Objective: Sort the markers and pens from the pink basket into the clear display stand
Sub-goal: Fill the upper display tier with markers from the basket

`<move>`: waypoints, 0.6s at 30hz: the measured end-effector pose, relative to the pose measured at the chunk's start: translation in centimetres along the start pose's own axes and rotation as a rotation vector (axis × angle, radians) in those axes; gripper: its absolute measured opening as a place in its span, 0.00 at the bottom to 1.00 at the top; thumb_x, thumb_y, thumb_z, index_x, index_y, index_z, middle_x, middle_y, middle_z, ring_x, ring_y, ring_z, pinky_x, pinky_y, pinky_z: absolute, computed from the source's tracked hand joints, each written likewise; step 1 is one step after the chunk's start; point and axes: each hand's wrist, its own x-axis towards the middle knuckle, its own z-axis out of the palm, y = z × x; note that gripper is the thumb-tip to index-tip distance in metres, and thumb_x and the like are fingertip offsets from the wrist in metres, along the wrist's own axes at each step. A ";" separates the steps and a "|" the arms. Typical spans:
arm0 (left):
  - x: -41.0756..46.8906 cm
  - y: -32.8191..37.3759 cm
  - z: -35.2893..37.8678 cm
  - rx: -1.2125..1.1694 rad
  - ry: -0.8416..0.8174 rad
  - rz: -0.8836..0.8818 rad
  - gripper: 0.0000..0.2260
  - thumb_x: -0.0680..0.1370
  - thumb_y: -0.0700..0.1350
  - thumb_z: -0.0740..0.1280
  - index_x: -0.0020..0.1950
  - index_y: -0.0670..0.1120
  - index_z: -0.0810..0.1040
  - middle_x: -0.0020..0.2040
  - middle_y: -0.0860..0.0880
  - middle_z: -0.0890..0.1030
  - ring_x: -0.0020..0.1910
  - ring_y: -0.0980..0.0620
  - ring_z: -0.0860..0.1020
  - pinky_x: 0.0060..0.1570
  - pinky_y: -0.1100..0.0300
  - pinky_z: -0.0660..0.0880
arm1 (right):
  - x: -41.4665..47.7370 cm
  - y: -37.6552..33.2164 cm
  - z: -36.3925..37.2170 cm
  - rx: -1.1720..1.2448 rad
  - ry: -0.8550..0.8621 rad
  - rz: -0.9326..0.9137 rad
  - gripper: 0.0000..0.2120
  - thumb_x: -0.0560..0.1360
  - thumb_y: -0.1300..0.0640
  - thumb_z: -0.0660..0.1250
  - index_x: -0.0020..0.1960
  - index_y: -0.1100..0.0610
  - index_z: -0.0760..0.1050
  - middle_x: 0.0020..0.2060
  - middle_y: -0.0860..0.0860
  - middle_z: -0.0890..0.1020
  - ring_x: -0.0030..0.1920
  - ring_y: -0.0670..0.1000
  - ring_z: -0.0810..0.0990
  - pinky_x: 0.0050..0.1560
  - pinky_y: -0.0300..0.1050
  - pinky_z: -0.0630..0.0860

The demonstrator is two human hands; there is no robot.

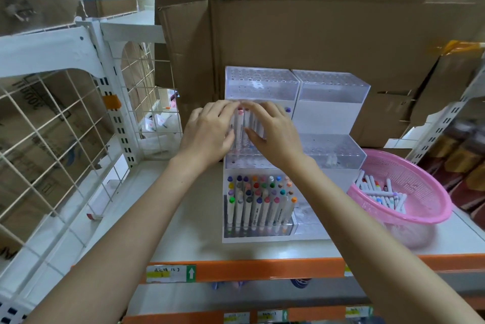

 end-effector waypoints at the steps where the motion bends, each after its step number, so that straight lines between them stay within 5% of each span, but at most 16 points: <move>1: 0.1 0.4 0.0 0.005 0.012 -0.002 0.23 0.74 0.43 0.67 0.69 0.44 0.70 0.65 0.47 0.74 0.62 0.47 0.73 0.60 0.50 0.68 | -0.2 0.2 -0.3 -0.008 0.008 -0.002 0.22 0.74 0.56 0.70 0.67 0.54 0.72 0.58 0.52 0.78 0.57 0.55 0.75 0.53 0.48 0.74; 8: 1.2 5.7 0.9 0.147 0.015 0.103 0.24 0.73 0.51 0.67 0.68 0.44 0.72 0.63 0.45 0.76 0.60 0.45 0.75 0.60 0.48 0.69 | -3.2 4.5 -3.6 -0.075 -0.018 0.075 0.21 0.74 0.53 0.68 0.66 0.54 0.72 0.59 0.53 0.77 0.55 0.59 0.78 0.50 0.54 0.76; 18: 3.7 18.5 7.0 -0.016 -0.147 0.230 0.24 0.73 0.54 0.65 0.66 0.44 0.73 0.62 0.44 0.77 0.59 0.42 0.76 0.59 0.49 0.70 | -11.4 13.9 -11.2 -0.139 -0.109 0.348 0.19 0.73 0.55 0.69 0.63 0.54 0.74 0.56 0.54 0.78 0.54 0.59 0.77 0.51 0.51 0.73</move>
